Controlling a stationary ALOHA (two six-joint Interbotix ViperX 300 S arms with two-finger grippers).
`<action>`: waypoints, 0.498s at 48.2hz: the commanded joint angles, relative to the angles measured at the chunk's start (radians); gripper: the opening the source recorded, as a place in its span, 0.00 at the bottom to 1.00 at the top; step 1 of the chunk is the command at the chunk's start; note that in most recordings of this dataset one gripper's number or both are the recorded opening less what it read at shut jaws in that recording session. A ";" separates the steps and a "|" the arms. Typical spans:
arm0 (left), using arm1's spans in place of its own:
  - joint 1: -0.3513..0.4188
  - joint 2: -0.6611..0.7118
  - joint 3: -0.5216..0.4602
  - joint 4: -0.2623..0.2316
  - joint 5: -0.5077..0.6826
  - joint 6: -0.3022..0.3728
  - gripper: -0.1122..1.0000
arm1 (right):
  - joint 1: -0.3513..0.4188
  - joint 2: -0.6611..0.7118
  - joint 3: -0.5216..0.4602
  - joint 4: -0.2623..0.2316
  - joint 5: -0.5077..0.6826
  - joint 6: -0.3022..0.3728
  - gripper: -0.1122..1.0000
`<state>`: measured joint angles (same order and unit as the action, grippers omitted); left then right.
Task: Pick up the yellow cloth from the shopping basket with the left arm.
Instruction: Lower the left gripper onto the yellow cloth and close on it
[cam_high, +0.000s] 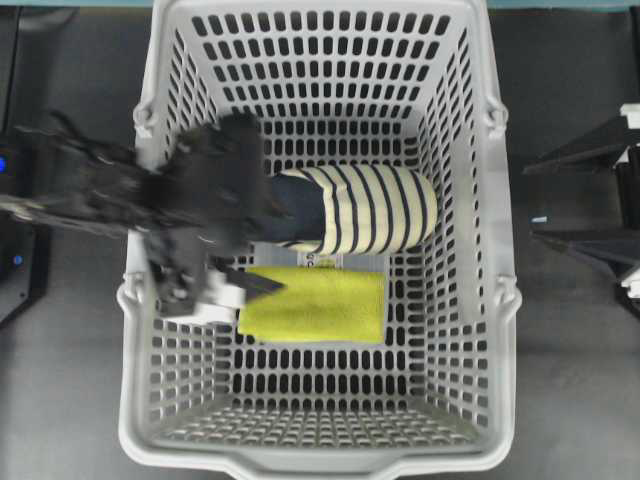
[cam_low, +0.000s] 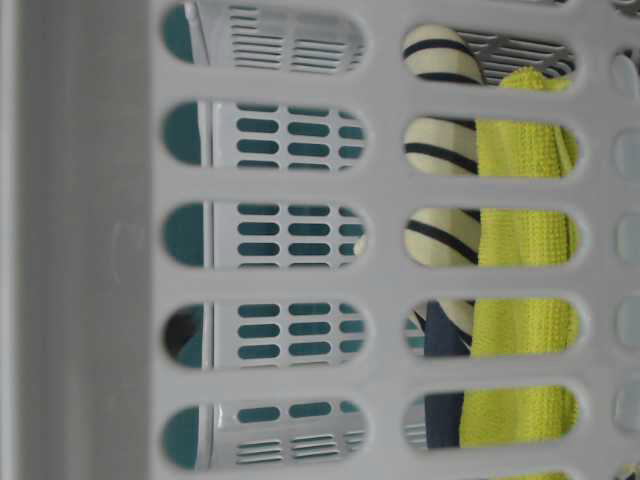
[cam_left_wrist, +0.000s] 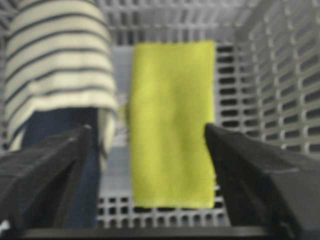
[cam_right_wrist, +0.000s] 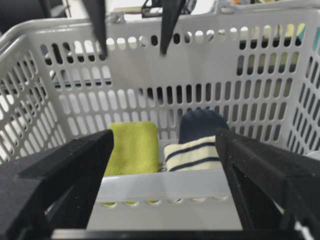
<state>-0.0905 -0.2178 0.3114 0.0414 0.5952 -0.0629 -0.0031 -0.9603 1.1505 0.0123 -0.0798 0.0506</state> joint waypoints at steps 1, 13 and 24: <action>-0.014 0.078 -0.086 0.005 0.049 0.003 0.91 | -0.002 0.003 -0.025 0.003 -0.006 0.002 0.80; -0.043 0.282 -0.190 0.005 0.166 0.002 0.90 | -0.002 0.000 -0.025 0.003 -0.005 0.002 0.80; -0.041 0.370 -0.192 0.005 0.196 -0.002 0.89 | -0.002 -0.003 -0.021 0.003 -0.006 0.002 0.80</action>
<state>-0.1335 0.1411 0.1335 0.0414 0.7915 -0.0644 -0.0046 -0.9649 1.1490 0.0123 -0.0798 0.0506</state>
